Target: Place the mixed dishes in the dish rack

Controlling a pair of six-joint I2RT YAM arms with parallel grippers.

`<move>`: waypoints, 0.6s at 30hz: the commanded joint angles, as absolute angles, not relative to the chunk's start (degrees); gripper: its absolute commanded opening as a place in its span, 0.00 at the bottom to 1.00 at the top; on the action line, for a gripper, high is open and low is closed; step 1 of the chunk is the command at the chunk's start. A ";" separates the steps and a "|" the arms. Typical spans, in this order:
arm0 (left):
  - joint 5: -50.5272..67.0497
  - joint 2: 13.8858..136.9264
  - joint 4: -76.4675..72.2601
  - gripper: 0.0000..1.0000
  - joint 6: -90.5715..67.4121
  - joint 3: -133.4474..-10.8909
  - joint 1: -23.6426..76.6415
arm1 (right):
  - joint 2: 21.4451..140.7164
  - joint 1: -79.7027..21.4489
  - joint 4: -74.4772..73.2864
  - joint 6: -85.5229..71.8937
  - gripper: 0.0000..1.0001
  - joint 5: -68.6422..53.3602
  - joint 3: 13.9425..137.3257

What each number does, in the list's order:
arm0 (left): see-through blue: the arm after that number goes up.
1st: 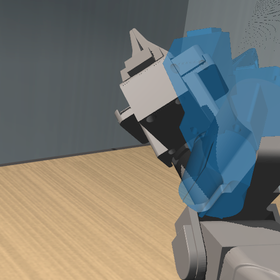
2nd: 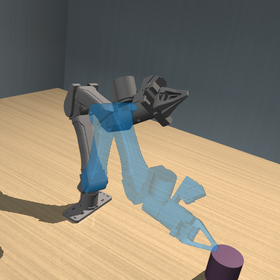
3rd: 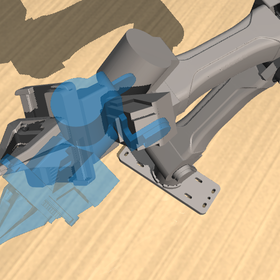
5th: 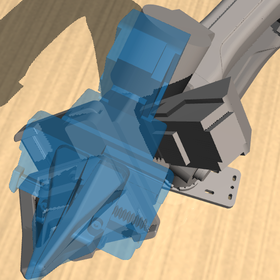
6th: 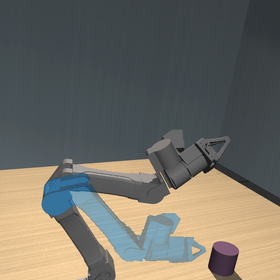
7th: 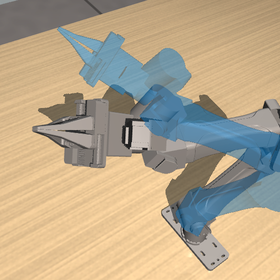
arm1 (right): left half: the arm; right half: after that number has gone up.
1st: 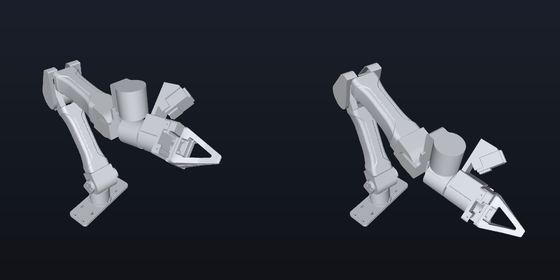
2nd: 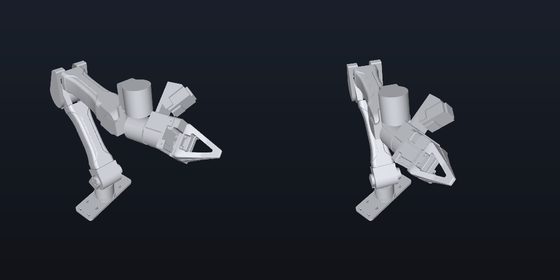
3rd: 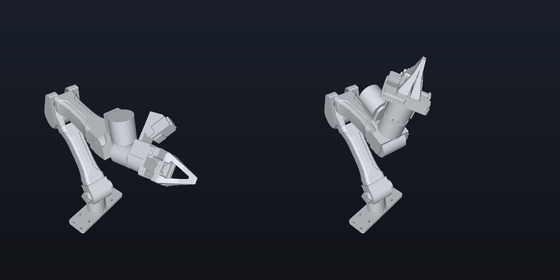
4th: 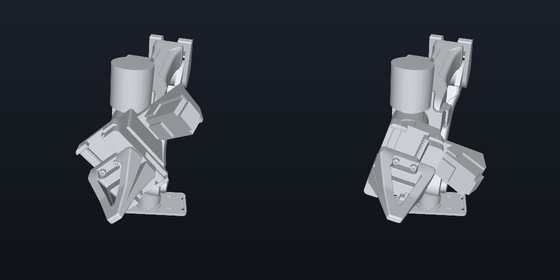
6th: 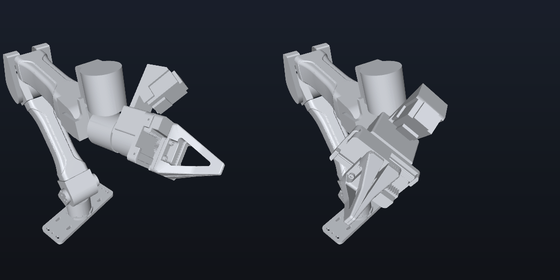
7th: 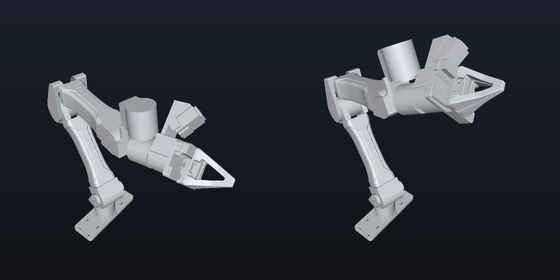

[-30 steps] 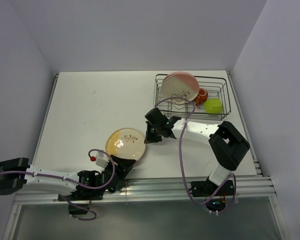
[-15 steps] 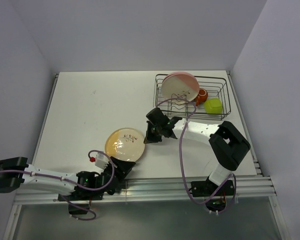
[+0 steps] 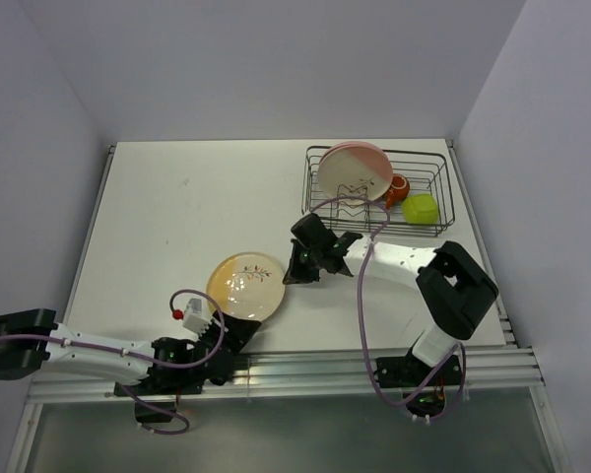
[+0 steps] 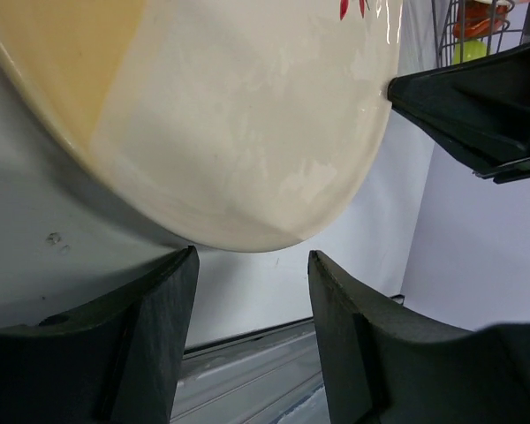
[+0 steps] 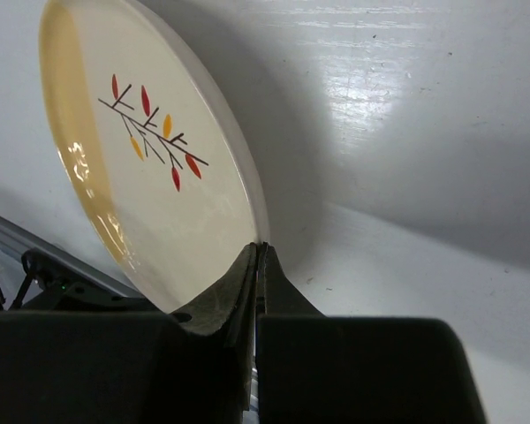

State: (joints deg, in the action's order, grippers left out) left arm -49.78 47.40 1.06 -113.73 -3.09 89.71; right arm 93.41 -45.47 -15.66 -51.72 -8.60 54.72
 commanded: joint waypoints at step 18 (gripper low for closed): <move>-57.57 60.12 -1.68 0.63 -161.72 2.64 90.09 | 85.78 -45.09 -9.14 -53.96 0.00 -11.07 49.40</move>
State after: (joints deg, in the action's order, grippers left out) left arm -57.91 60.34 -7.22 -115.81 -4.32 89.84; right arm 88.77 -45.34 -12.56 -53.15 -9.76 49.63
